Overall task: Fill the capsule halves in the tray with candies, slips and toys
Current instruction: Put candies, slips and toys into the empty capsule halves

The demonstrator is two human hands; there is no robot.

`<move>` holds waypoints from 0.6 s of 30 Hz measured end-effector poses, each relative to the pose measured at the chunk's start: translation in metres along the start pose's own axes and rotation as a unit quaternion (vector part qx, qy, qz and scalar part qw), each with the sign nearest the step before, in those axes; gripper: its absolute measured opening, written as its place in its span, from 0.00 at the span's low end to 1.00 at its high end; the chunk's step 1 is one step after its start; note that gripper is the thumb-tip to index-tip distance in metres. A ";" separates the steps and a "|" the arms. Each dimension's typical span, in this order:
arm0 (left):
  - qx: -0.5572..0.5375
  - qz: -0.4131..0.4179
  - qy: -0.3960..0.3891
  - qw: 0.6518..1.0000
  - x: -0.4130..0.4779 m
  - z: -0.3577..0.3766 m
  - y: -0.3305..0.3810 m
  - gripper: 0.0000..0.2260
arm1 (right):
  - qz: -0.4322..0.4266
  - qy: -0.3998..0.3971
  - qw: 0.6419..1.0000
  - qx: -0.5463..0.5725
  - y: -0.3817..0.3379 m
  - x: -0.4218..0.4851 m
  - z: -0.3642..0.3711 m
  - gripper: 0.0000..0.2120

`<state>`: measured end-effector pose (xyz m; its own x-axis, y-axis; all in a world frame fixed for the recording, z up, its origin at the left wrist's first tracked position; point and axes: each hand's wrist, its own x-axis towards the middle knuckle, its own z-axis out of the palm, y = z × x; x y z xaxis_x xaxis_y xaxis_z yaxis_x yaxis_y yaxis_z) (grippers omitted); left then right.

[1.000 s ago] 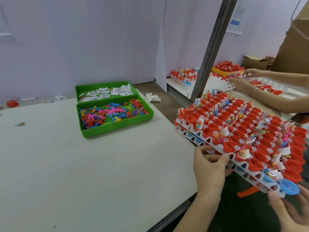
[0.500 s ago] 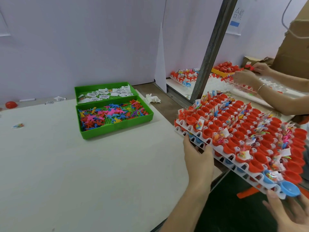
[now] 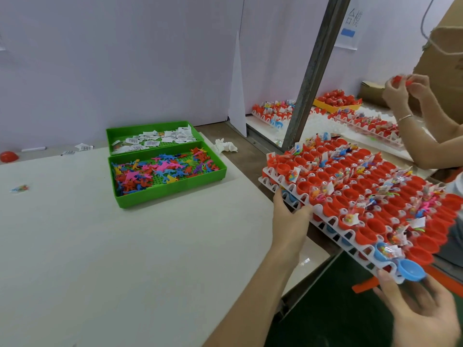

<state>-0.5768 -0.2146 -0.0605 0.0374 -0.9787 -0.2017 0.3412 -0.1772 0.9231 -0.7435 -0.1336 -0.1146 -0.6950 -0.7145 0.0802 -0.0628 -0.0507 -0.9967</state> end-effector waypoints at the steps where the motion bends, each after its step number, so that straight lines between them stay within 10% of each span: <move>1: -0.002 -0.003 0.000 1.000 0.001 -0.001 0.000 0.37 | 0.004 0.004 1.000 0.009 0.000 0.000 0.000 0.28; 18: 0.011 -0.038 0.066 0.997 -0.012 -0.013 0.003 0.29 | -0.010 0.016 0.999 -0.036 0.004 -0.011 0.008 0.28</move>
<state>-0.5639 -0.2017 -0.0596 0.1367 -0.9406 -0.3109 0.3265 -0.2535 0.9106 -0.7305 -0.1316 -0.1195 -0.7161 -0.6906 0.1014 -0.1278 -0.0131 -0.9917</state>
